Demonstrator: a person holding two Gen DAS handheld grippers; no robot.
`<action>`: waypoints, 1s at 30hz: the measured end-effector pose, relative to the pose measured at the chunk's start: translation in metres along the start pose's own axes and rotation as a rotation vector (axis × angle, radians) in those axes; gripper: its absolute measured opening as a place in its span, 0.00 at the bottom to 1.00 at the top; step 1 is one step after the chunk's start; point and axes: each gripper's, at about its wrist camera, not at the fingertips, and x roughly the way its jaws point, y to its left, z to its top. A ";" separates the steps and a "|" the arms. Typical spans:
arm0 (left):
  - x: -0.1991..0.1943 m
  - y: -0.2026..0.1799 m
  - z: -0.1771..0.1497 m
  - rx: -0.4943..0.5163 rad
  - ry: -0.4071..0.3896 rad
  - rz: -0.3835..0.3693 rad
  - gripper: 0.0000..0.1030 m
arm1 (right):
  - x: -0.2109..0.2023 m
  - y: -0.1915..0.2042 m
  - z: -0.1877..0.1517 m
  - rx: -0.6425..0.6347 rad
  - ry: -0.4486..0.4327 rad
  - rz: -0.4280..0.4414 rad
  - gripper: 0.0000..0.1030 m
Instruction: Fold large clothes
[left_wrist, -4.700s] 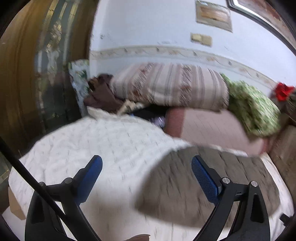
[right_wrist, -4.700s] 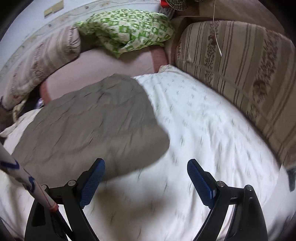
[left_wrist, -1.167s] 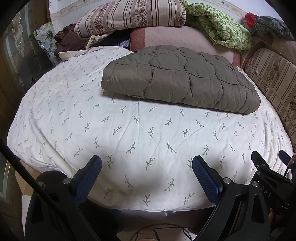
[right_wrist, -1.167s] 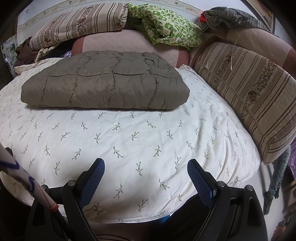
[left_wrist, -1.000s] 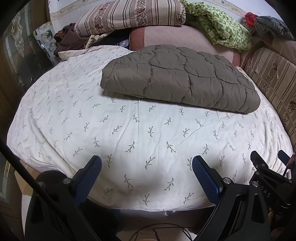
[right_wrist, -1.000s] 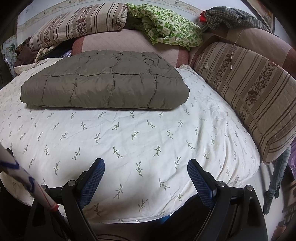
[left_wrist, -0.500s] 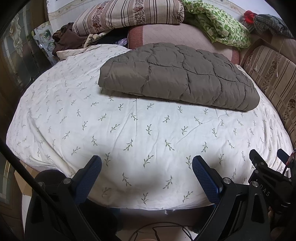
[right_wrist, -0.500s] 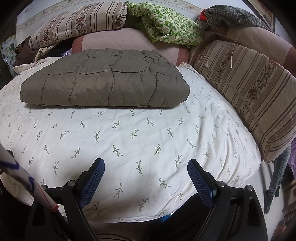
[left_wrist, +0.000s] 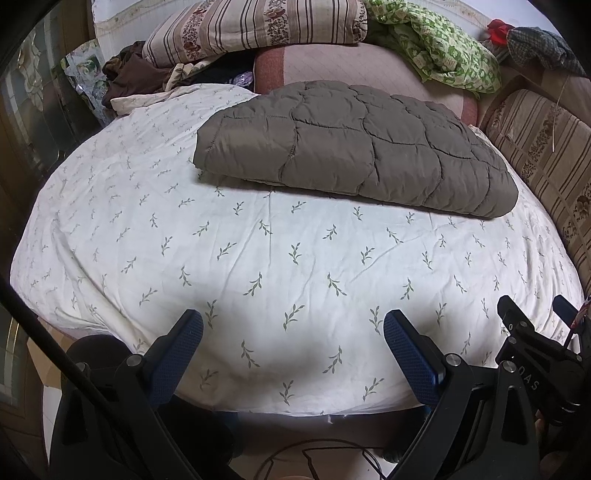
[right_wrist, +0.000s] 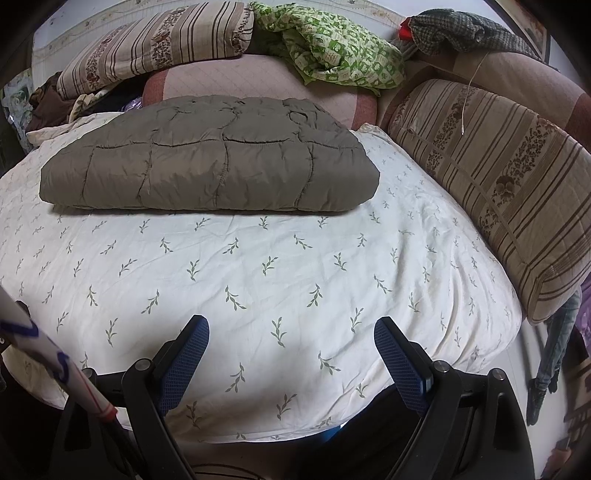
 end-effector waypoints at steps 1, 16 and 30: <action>0.000 0.000 0.000 0.000 0.001 -0.001 0.95 | 0.000 0.000 -0.001 0.001 0.000 0.000 0.91; 0.002 -0.001 -0.001 0.003 0.010 -0.004 0.95 | -0.002 -0.003 0.001 0.029 -0.011 0.013 0.92; 0.003 0.001 -0.002 -0.004 0.024 -0.011 0.95 | -0.001 0.002 -0.001 0.000 -0.006 0.012 0.92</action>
